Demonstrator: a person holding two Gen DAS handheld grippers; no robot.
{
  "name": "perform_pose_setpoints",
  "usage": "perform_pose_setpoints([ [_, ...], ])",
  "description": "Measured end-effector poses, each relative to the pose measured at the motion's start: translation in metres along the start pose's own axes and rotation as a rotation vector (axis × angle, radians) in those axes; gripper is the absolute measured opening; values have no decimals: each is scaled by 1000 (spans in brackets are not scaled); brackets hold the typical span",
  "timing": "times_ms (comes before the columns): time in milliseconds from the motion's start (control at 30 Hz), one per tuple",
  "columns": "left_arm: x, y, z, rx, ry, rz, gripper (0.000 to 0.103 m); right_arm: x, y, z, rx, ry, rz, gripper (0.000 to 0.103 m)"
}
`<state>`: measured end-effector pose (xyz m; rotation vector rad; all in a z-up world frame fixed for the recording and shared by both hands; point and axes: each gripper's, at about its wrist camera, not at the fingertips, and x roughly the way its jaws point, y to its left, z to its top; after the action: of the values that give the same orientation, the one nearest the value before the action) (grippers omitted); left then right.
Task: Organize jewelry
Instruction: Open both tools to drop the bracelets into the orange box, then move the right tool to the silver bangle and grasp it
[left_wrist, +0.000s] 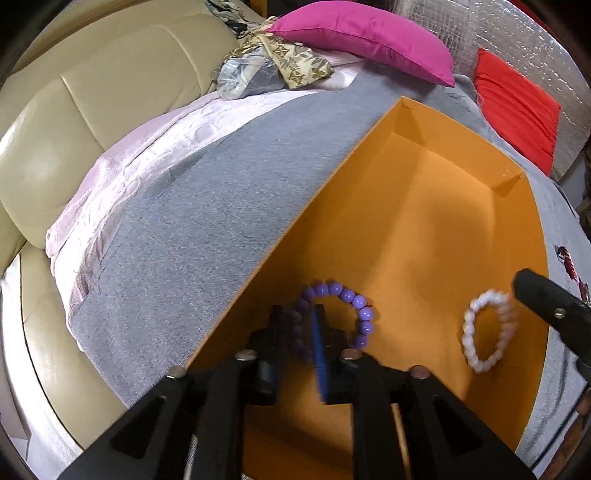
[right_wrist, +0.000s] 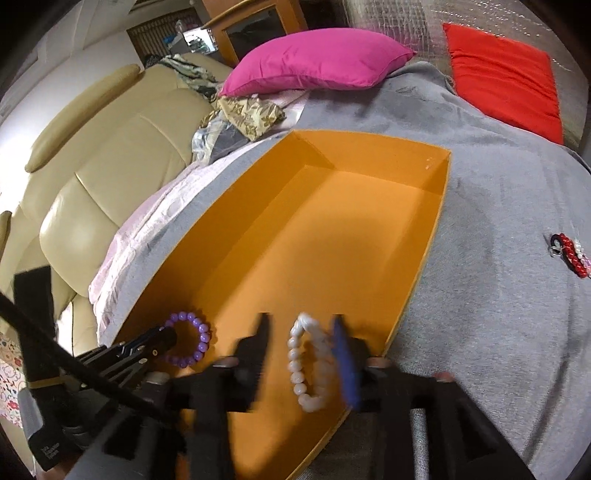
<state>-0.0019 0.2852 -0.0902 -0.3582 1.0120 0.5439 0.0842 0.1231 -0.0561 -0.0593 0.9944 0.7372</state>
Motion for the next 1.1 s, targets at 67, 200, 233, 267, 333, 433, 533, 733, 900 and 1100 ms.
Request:
perform_pose_setpoints([
  [67,-2,2,0,-8,-2,-8,29,-5,-1,1,1,-7,5,63],
  [200,-9,2,-2,-11,0,-35,45,-17,-6,3,14,-32,8,63],
  [233,-12,1,-2,-9,-2,-40,51,-22,-9,3,20,-43,12,63],
  [267,-14,0,-4,-4,-6,-41,54,-29,-11,3,23,-59,16,64],
  [333,-19,-5,-7,13,-13,-44,66,-44,-19,2,38,-92,19,67],
  [433,-29,-11,-12,41,-38,-13,68,-67,-33,-4,55,-133,33,69],
  [533,-36,-13,-16,46,-55,-7,70,-94,-60,-17,84,-181,19,72],
  [733,-51,-6,-20,26,-77,-41,70,-120,-109,-40,168,-197,-20,73],
  [900,-74,-12,-23,11,-151,-35,70,-141,-147,-69,244,-223,-66,73],
  [1100,-93,-58,-33,107,-196,-92,71,-157,-187,-108,303,-205,-164,73],
])
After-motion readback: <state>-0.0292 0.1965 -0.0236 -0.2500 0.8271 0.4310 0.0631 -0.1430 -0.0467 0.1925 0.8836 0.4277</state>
